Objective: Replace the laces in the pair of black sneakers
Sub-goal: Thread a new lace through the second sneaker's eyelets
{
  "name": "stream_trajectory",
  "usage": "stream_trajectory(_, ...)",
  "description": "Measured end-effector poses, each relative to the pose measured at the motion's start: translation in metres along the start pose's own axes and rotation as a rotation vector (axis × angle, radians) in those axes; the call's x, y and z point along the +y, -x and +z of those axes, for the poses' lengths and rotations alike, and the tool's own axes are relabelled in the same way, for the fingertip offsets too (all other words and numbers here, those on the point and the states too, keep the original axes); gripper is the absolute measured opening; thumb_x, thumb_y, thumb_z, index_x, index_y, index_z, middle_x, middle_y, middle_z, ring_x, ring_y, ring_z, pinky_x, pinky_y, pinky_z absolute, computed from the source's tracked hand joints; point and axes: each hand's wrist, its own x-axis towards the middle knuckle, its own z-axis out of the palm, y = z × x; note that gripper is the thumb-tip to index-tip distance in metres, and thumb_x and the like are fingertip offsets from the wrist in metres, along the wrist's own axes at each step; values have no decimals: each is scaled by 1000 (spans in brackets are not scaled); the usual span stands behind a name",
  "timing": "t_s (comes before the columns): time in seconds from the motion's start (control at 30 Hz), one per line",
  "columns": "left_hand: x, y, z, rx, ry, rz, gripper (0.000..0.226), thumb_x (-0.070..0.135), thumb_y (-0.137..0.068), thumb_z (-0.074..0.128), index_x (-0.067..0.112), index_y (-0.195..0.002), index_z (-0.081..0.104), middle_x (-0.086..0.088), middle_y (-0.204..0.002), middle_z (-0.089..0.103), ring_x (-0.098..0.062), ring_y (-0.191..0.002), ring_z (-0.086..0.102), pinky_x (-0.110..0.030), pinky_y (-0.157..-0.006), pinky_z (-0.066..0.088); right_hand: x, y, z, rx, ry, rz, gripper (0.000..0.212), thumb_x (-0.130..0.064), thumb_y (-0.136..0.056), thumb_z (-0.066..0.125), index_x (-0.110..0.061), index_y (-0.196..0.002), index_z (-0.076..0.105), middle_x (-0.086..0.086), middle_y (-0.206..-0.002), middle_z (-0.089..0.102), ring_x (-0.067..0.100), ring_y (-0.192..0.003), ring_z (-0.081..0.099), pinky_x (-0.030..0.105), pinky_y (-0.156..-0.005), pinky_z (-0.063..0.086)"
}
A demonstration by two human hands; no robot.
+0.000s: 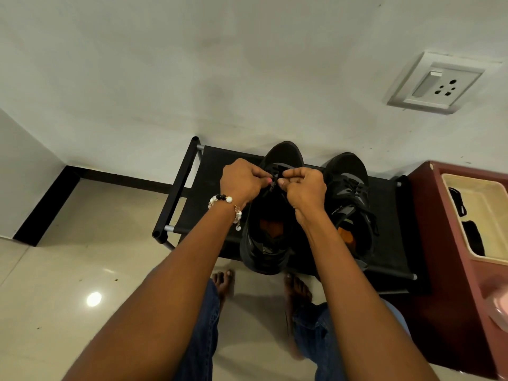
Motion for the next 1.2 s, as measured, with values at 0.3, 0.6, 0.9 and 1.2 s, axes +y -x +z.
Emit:
stream_trajectory(0.3, -1, 0, 2, 26, -22, 26, 16, 15, -80, 77, 17, -97, 77, 0, -97, 73, -13, -95, 65, -30, -89, 54, 4, -4, 7, -9, -156, 75, 30, -14, -71, 83, -32, -75, 60, -9, -70, 72, 19, -91, 69, 53, -95, 47)
stream_trajectory(0.6, 0, -1, 1, 67, -111, 89, 15, 18, -79, 79, 18, -93, 78, 2, -93, 73, -10, -91, 66, -26, -86, 53, 5, -4, 5, 29, -155, 95, 24, -23, -67, 89, -25, -69, 65, -9, -68, 70, 19, -88, 69, 53, -96, 45)
stream_trajectory(0.9, 6, 3, 2, 110, -274, 141, 9, 26, -87, 71, 22, -91, 77, 4, -92, 73, -11, -89, 65, -21, -71, 43, -3, 1, -10, -108, -191, 25, 19, -5, -74, 82, -14, -85, 69, 6, -82, 74, 18, -85, 72, 40, -89, 57)
stream_trajectory(1.2, 10, -1, -10, 17, 453, -290, 13, 11, -96, 52, 10, -86, 60, -12, -97, 70, -23, -83, 69, -38, -72, 59, -22, 27, -51, -334, 421, -128, 45, -31, -72, 85, -8, -100, 58, 2, -87, 56, 15, -79, 56, 24, -65, 47)
